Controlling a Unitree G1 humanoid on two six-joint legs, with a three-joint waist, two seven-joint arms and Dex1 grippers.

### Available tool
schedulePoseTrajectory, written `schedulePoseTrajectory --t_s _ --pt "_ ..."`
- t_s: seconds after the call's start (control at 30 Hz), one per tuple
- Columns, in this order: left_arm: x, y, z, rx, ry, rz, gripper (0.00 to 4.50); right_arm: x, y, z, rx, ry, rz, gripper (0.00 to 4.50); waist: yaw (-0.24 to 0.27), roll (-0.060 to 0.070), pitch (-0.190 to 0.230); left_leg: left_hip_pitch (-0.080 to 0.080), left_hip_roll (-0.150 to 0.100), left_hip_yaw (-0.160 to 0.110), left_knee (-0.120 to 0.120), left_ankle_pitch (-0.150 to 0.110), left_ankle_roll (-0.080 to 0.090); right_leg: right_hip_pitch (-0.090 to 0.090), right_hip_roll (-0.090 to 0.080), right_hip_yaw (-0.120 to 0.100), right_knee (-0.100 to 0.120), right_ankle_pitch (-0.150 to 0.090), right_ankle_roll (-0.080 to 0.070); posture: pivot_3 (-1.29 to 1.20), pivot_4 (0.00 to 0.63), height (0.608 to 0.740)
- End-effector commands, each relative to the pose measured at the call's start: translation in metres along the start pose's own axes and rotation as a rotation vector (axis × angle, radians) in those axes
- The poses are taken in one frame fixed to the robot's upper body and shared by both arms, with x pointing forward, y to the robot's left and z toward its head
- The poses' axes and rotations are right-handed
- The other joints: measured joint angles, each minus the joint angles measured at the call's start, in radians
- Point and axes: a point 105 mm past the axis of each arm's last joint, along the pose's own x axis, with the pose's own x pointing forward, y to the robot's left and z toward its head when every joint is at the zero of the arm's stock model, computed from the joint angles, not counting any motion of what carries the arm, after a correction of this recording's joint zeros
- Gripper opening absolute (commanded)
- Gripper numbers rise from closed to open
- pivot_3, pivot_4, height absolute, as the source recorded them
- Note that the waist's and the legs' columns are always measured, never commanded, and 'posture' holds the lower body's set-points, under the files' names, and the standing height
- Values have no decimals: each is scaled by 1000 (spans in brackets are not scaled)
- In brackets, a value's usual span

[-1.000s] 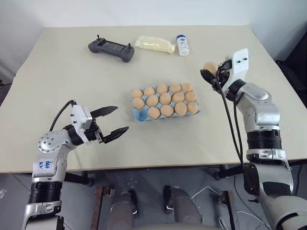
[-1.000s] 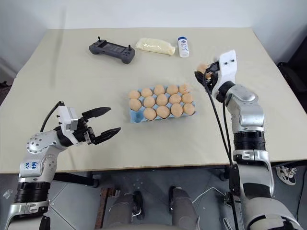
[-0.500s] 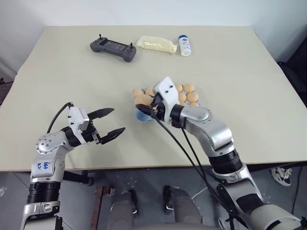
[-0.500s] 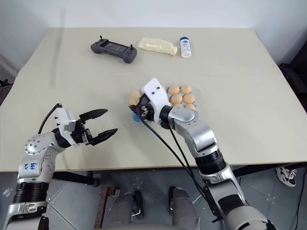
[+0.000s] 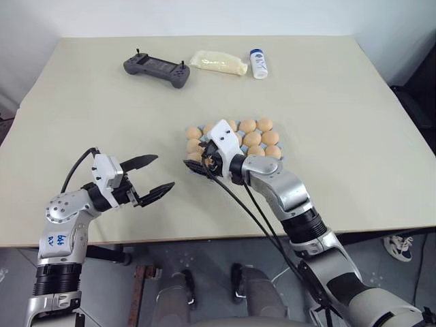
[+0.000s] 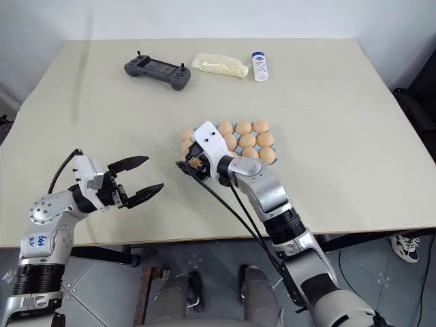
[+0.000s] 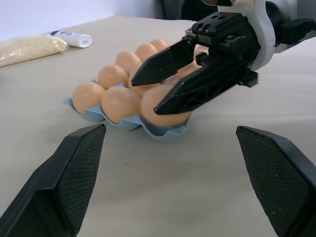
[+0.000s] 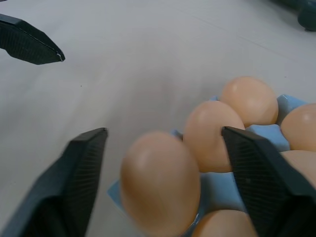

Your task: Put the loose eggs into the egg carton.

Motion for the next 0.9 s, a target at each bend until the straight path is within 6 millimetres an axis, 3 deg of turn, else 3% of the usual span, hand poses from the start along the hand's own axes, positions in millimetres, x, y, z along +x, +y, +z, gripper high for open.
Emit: schedulePoseTrajectory --t_s 0.03,0.17,0.27,0.37,0.43,0.5,0.63,0.77,0.9 --pt "0 3 15 45 -27 6 4500 -2 4 26 -35 -84 26 4465 0 0 0 0 0 0 0 0 0 0 0 0 0 0 0 0 150 740" --pt "4 9 19 24 -37 38 4500 -16 -4 41 -52 -124 20 4465 1 0 0 0 0 0 0 0 0 0 0 0 0 0 0 0 150 740" --pt "7 13 25 9 -42 73 4500 -44 -24 57 -78 -171 1 4465 3 0 0 0 0 0 0 0 0 -1 0 0 0 0 0 0 150 740" --pt "9 18 29 -36 -42 113 4500 -82 -43 58 -114 -186 11 4465 11 0 0 -1 -1 0 0 0 0 0 -1 0 -1 0 0 0 150 740" --pt "10 19 33 -40 -60 117 4500 -104 -50 50 -128 -177 39 4465 16 0 0 -1 -2 0 0 0 0 1 -1 0 -4 0 0 0 150 740" --pt "11 16 35 -43 -78 94 4500 -130 -52 27 -154 -119 99 4465 23 0 0 0 -2 0 -2 -1 1 2 0 0 -6 0 1 0 150 740" --pt "13 12 30 -52 -68 77 4500 -164 -59 1 -169 -77 141 4465 24 0 0 0 -6 0 -4 -1 0 1 1 0 -8 0 1 0 150 740" --pt "14 6 27 -40 -68 46 4500 -189 -71 -21 -144 -32 125 4465 26 0 0 2 -6 0 -3 -1 0 2 5 0 -6 0 1 0 150 740" --pt "11 6 24 -15 -49 27 4500 -197 -79 -36 -144 30 96 4465 26 0 0 2 -5 -1 1 -1 0 4 4 0 -6 0 1 0 150 740"
